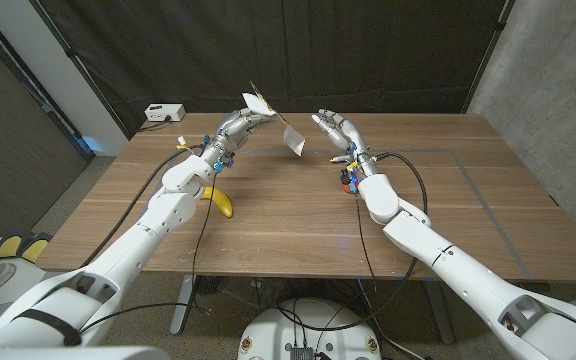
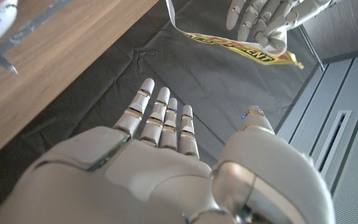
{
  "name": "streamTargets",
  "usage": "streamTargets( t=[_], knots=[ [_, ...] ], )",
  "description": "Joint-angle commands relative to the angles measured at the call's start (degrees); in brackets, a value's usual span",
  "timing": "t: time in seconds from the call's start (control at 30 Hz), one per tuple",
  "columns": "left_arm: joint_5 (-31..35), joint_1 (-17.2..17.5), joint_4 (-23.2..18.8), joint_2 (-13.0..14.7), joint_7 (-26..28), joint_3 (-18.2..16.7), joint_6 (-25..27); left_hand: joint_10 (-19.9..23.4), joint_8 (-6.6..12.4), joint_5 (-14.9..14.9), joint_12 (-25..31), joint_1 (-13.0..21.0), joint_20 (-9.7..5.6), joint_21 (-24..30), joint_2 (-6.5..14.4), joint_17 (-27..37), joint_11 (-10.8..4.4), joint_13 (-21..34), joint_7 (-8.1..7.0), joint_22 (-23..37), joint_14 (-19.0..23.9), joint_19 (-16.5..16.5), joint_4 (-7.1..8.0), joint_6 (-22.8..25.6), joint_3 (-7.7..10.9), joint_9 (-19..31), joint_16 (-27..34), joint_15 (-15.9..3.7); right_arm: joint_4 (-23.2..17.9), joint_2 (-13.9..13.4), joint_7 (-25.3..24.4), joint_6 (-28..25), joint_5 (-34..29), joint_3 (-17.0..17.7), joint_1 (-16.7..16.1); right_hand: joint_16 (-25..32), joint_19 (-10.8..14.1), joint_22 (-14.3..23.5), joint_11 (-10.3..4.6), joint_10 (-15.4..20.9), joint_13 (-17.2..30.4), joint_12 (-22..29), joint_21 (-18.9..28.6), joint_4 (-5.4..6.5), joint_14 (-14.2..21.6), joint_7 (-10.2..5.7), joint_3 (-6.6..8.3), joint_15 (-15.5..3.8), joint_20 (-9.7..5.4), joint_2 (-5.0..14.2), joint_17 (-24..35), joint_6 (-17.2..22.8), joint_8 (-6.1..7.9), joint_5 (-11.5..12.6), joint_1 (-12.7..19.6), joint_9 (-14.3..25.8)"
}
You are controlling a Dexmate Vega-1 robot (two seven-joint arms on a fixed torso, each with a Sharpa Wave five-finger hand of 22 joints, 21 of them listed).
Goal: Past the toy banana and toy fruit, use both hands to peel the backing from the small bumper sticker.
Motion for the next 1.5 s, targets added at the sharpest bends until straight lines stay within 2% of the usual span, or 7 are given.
streamTargets(
  t=[0.03,0.43,0.7,0.97,1.07,1.33,1.5],
  knots=[
    [7.3,2.5,-12.2,5.3,14.7,1.3,9.4,0.7,0.84,1.4,0.3,0.3,0.17,0.7,-0.6,0.3,0.0,0.4,9.29,0.2,1.0,-0.3,-0.03,9.3,0.97,0.7,0.2,-3.82,-6.5,-0.4,-10.4,-12.7,-21.6,-3.8,-0.4,0.8,1.3,0.0,-0.3,2.0,0.3,0.8,0.6,-0.81,1.6,-0.22,0.17,-0.59,-0.25,-0.14,-0.1,1.8,0.78,0.4,1.2,0.2],
    [13.4,-0.4,-17.4,9.8,15.6,4.3,16.1,0.1,1.64,3.7,0.0,0.1,0.69,1.6,-0.9,0.9,0.38,0.9,9.59,0.2,0.3,-1.1,0.27,8.7,2.07,1.8,-0.1,-3.32,-7.5,0.9,-11.9,-19.5,-27.8,-6.8,0.9,1.5,2.7,0.0,-0.95,4.4,0.4,1.4,1.1,-1.49,3.5,-0.81,-0.09,-1.48,-0.72,-0.68,-0.2,3.7,1.16,0.6,1.6,0.2],
    [15.1,-1.6,-17.6,10.3,14.5,5.4,16.8,0.0,2.14,4.9,-0.1,0.0,0.61,2.2,-1.2,1.3,0.44,1.1,9.8,0.3,0.2,-1.5,0.21,8.5,2.5,2.4,-0.1,-3.35,-6.8,1.9,-14.0,-20.4,-29.2,-8.0,1.5,3.8,6.0,0.1,-1.13,11.0,0.8,3.7,2.4,-2.12,9.2,-0.93,-0.55,-3.44,-1.32,-1.09,0.0,10.4,2.79,1.1,2.2,0.3],
    [17.2,-2.9,-17.7,10.3,14.3,6.7,17.9,-0.2,2.47,5.8,-0.3,-0.1,0.6,2.8,-1.5,1.7,0.44,1.3,9.8,0.3,-0.2,-1.7,0.25,8.2,2.74,2.9,-0.1,-3.33,-5.9,3.2,-15.5,-22.0,-31.2,-9.5,2.4,4.8,7.6,0.1,-1.45,15.5,1.1,5.6,3.1,-2.53,11.8,-1.33,-0.72,-4.13,-1.51,-1.34,0.2,15.0,3.75,1.6,3.0,0.3],
    [17.5,-3.2,-17.7,10.3,13.9,7.1,18.4,-0.3,2.58,6.0,-0.3,-0.2,0.6,2.9,-1.6,1.9,0.45,1.4,9.91,0.3,-0.2,-1.9,0.23,8.2,2.76,3.0,-0.1,-3.31,-5.7,3.7,-16.1,-23.2,-32.3,-10.1,2.8,4.9,8.7,0.1,-1.58,16.9,1.3,6.2,3.5,-2.69,12.8,-1.49,-0.68,-4.27,-1.02,-1.38,0.1,16.6,4.04,1.8,3.4,0.3],
    [17.1,-3.5,-17.6,10.4,12.0,7.5,18.3,-0.4,2.75,6.9,-0.4,-0.1,0.55,3.5,-1.8,2.2,0.56,1.6,9.86,0.3,-0.4,-2.2,0.15,8.2,3.12,3.1,-0.1,-3.17,-5.3,6.1,-17.1,-29.5,-35.0,-11.5,3.7,5.0,9.3,0.1,-2.94,17.4,1.5,6.4,3.8,-3.04,13.4,-1.86,-0.59,-4.94,-1.29,-1.5,0.1,17.5,4.0,2.0,4.2,0.3],
    [17.5,-3.7,-17.8,10.9,10.7,7.7,17.6,-0.5,2.79,7.4,-0.4,-0.1,0.53,3.8,-2.0,2.5,0.62,1.7,9.91,0.4,-0.6,-2.3,0.13,8.1,3.25,3.1,-0.1,-3.31,-3.8,7.3,-18.9,-32.0,-37.0,-13.0,4.8,5.1,10.1,0.1,-2.81,17.7,1.6,6.5,4.1,-3.13,14.3,-2.13,-0.63,-5.04,-1.64,-1.65,0.0,17.6,3.77,2.2,4.6,0.2]
  ],
)
